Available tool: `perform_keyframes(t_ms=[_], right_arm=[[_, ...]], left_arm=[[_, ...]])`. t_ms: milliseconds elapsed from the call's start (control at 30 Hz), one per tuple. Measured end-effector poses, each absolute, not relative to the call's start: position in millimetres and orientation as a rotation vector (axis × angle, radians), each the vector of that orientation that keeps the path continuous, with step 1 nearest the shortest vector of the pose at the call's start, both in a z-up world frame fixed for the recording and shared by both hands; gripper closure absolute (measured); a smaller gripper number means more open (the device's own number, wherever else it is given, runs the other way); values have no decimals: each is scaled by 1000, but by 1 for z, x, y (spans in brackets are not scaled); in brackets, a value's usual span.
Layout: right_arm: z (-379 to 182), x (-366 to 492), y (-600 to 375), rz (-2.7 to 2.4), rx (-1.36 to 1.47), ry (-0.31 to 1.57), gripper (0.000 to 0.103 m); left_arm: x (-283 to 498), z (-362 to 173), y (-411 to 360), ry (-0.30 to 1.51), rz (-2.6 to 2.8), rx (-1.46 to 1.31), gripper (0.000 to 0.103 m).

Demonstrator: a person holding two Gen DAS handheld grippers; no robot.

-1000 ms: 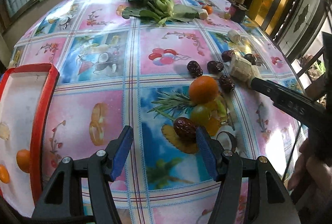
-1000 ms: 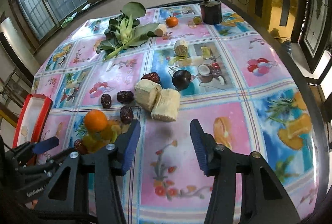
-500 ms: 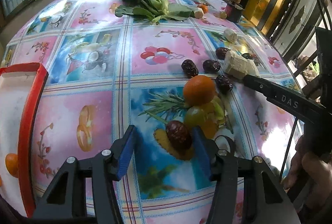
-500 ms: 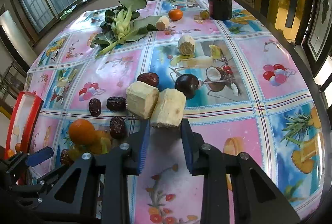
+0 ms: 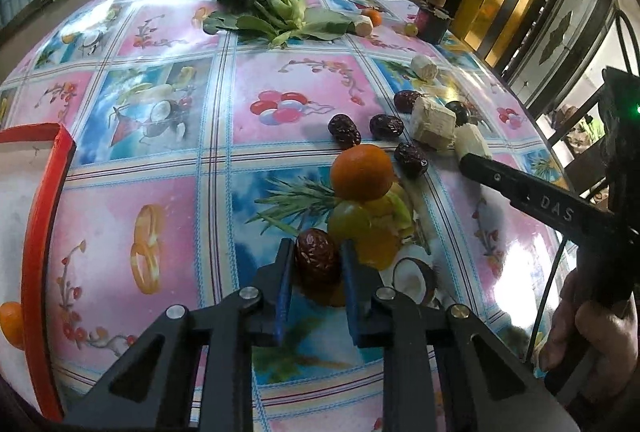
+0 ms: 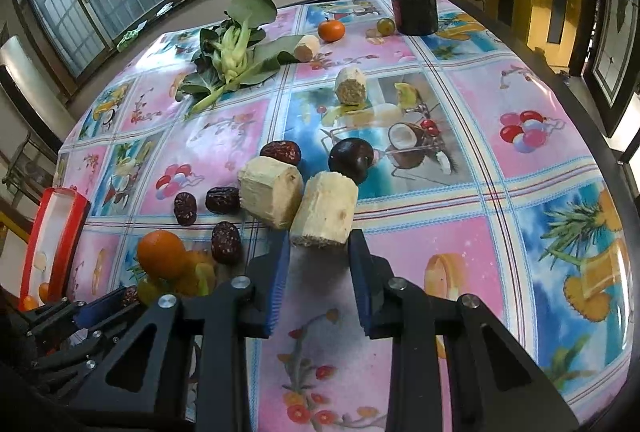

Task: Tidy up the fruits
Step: 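Lift the red date with the left gripper while the right gripper grasps a yam piece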

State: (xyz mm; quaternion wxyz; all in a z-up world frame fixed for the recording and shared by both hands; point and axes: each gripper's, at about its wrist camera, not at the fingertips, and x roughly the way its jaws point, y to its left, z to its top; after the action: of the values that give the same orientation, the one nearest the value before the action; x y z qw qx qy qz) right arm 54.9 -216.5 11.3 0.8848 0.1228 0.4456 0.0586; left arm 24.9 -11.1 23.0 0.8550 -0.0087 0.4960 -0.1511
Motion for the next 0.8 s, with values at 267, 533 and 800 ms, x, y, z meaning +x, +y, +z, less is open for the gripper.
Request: perform_keyframes(t_ms=[267, 533, 800], right_arm=[[19, 40, -212, 129, 257, 921, 72], [43, 28, -177, 198, 239, 879, 72], [67, 27, -116, 289, 179, 842, 88]], left_arm=[[18, 38, 5, 1023, -308, -45, 82], [9, 70, 46, 959, -252, -82, 82], [7, 81, 100, 930, -157, -111, 82]])
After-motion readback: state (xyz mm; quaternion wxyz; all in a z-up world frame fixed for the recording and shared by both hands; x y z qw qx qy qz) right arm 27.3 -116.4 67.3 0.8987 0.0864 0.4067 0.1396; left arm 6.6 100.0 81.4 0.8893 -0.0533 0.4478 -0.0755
